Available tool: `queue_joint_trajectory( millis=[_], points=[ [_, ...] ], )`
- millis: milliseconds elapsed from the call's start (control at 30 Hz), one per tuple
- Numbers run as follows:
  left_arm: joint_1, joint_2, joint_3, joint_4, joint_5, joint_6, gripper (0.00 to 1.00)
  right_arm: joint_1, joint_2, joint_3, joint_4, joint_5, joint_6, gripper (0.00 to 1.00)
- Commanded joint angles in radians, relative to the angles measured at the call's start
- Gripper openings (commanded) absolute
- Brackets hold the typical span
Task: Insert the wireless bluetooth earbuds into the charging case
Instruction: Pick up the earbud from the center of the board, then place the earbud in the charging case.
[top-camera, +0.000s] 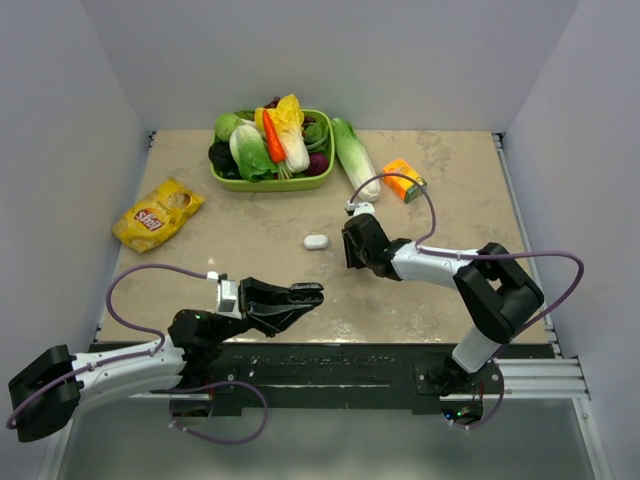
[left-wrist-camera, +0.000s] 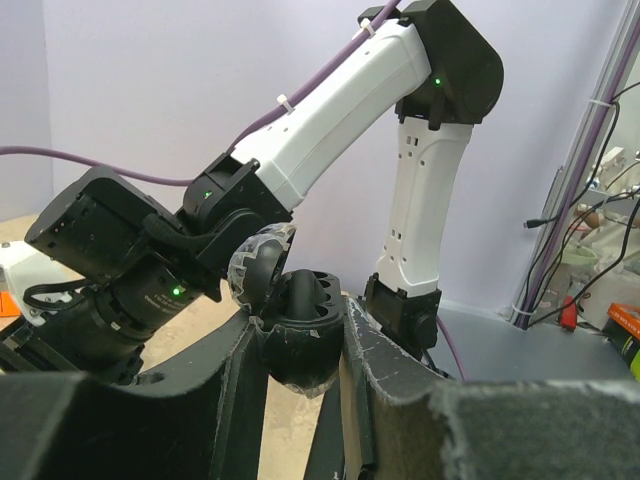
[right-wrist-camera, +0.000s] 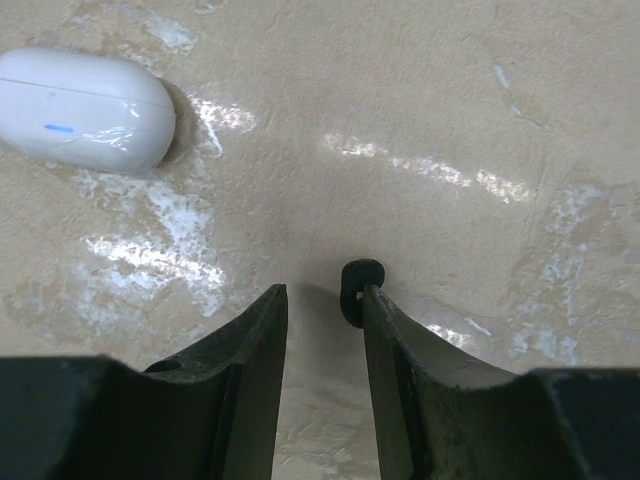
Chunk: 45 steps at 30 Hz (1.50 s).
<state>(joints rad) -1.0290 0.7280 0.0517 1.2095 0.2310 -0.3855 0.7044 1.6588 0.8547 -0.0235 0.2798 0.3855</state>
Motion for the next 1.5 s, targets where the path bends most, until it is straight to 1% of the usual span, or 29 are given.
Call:
queue_joint_trajectory(
  millis=[0,167,400,433,500,533,600,700,733,800,833,867,900,967,1033,1133,1167,1300,1433,1467],
  points=[
    [-0.005,-0.006,-0.202,0.058,-0.004,0.000,0.00,-0.014,0.018,0.032,-0.026,0.079,-0.008,0.38],
    [-0.005,0.001,-0.202,0.064,-0.004,0.000,0.00,-0.014,0.021,0.033,-0.038,0.099,-0.002,0.33],
    [-0.005,0.005,-0.202,0.068,0.001,-0.001,0.00,-0.014,0.021,0.035,-0.041,0.101,0.003,0.21],
    [-0.005,0.005,-0.202,0.068,0.001,-0.001,0.00,-0.014,0.021,0.033,-0.039,0.102,0.004,0.15],
    [-0.005,0.005,-0.202,0.067,0.001,-0.001,0.00,-0.014,0.018,0.033,-0.039,0.104,0.006,0.08],
    [-0.005,0.005,-0.199,0.067,0.001,-0.001,0.00,-0.016,0.012,0.033,-0.044,0.105,0.010,0.00],
    [-0.005,0.001,-0.200,0.065,0.001,-0.001,0.00,-0.014,-0.016,0.020,-0.039,0.111,0.018,0.00],
    [-0.005,-0.007,-0.199,0.056,-0.004,0.000,0.00,0.000,-0.152,0.001,-0.056,0.090,-0.002,0.00],
    [-0.005,-0.012,-0.202,0.055,-0.010,0.000,0.00,0.027,-0.236,0.000,-0.091,0.066,-0.014,0.00],
    [-0.003,-0.030,-0.208,0.044,-0.038,0.002,0.00,0.061,-0.324,0.006,-0.133,0.023,-0.052,0.00],
    [-0.003,-0.038,-0.211,0.038,-0.050,0.005,0.00,0.093,-0.358,0.015,-0.192,-0.049,-0.088,0.00],
    [-0.002,-0.048,-0.211,0.026,-0.068,0.007,0.00,0.110,-0.417,0.039,-0.226,-0.076,-0.102,0.00],
    [0.006,-0.068,-0.208,0.013,-0.070,0.008,0.00,0.131,-0.441,0.052,-0.298,-0.096,-0.123,0.00],
    [0.017,-0.091,-0.190,-0.040,-0.074,0.008,0.00,0.205,-0.506,0.079,-0.363,-0.135,-0.149,0.00],
    [0.032,-0.114,-0.167,-0.074,-0.075,0.001,0.00,0.283,-0.548,0.092,-0.450,-0.136,-0.169,0.00],
    [0.046,-0.127,-0.132,-0.116,-0.081,-0.013,0.00,0.355,-0.626,0.112,-0.547,-0.103,-0.175,0.00],
    [0.049,-0.128,-0.121,-0.148,-0.087,-0.012,0.00,0.369,-0.648,0.128,-0.564,-0.090,-0.169,0.00],
    [0.070,-0.118,-0.067,-0.224,-0.094,-0.010,0.00,0.395,-0.776,0.153,-0.576,-0.200,-0.186,0.00],
    [0.087,-0.093,0.014,-0.289,-0.082,0.000,0.00,0.395,-0.841,0.168,-0.583,-0.321,-0.240,0.00],
    [0.090,-0.072,0.029,-0.324,-0.059,0.005,0.00,0.395,-0.850,0.172,-0.579,-0.352,-0.250,0.00]
  ],
)
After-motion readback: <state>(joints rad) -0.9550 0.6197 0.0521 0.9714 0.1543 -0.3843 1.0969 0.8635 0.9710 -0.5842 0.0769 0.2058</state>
